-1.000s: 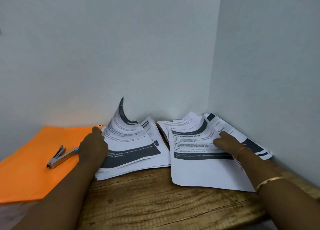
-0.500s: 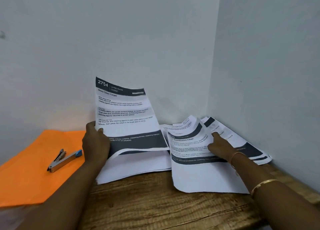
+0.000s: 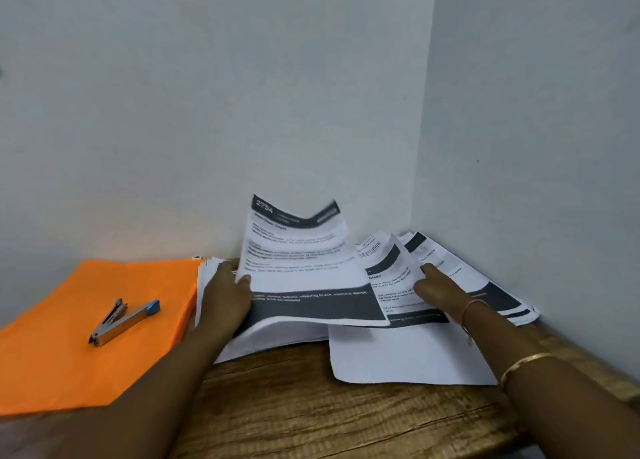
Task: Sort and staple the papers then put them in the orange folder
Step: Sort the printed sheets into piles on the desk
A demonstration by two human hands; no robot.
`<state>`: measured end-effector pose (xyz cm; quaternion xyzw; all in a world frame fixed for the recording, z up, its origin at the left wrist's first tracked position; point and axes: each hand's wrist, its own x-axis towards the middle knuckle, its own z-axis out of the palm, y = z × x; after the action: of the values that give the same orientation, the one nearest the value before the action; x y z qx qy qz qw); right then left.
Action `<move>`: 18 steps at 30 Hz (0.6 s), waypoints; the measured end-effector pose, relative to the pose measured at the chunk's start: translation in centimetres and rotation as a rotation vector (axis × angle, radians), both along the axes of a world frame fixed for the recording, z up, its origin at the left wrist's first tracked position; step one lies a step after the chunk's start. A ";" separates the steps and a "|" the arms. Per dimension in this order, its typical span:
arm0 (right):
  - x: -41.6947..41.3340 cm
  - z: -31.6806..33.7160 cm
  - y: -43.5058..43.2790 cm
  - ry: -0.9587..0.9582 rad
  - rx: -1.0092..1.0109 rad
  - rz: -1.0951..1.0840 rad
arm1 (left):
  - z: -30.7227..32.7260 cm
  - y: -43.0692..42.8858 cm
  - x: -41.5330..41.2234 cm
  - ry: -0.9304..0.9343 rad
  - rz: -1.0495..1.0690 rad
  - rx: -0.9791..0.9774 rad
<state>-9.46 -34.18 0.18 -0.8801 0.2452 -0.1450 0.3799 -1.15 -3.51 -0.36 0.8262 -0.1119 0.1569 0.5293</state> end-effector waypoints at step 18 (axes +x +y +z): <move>1.0 -0.7 -0.9 0.051 0.054 -0.042 | -2.0 -4.4 -3.7 -0.134 -0.339 0.464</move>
<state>-8.41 -35.09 -0.53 -0.8674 0.2771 -0.1240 0.3942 -4.85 -7.87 -2.39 0.8825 -0.3158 0.0905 0.3366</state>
